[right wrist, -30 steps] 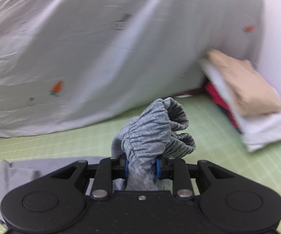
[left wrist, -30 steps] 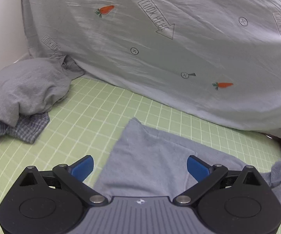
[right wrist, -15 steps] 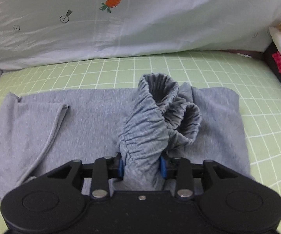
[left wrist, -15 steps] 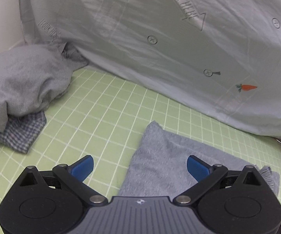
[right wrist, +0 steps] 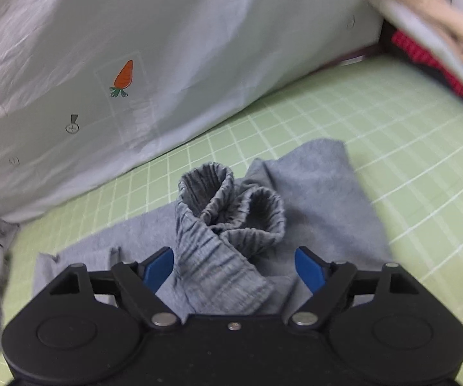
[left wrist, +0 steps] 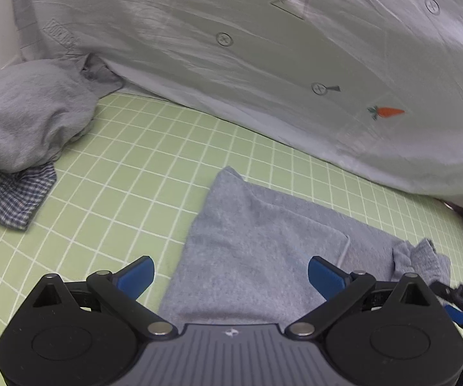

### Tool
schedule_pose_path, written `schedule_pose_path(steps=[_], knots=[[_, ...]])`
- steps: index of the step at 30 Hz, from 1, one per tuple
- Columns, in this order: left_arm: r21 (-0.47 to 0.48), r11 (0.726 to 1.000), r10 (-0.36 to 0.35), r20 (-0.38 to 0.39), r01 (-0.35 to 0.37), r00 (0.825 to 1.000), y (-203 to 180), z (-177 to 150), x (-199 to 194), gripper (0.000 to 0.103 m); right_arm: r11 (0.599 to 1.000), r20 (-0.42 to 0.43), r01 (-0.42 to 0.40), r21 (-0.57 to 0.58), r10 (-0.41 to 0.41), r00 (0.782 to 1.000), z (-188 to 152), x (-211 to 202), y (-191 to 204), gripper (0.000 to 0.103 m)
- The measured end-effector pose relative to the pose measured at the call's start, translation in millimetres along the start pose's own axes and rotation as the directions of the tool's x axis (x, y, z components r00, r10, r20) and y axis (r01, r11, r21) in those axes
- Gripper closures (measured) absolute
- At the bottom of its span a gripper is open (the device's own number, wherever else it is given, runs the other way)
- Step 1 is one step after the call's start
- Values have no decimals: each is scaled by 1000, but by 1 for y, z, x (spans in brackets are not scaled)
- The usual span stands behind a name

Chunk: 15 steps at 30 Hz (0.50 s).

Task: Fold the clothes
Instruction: 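Lift the waistband with the right tool and fold it over the garment, then open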

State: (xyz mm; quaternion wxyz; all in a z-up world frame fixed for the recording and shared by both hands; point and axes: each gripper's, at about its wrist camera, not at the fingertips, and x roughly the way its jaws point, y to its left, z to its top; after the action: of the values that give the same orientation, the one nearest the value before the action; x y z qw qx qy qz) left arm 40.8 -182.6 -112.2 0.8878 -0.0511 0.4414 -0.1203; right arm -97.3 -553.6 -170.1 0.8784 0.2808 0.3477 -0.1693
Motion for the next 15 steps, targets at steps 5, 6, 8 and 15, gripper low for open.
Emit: schedule_pose_path(steps=[5,6,8,15], knots=[[15,1000,14,-7,-14,1000,-3,2,4,2,994,-31,-100,40,101,994,5,21,8,39],[15,1000,20,-8,-20,1000,-3,2,4,2,993,-30,-119,9,119,992,5,21,16,39],[5,1000,29,-13,-29,999,-1,2,6,2,981,-46,-157,-115,153,987,0,19,43,39],[-19,998,63,-21,-63,998,6,2,6,2,917,-118,-352,-187,335,935,-14,1,84,35]])
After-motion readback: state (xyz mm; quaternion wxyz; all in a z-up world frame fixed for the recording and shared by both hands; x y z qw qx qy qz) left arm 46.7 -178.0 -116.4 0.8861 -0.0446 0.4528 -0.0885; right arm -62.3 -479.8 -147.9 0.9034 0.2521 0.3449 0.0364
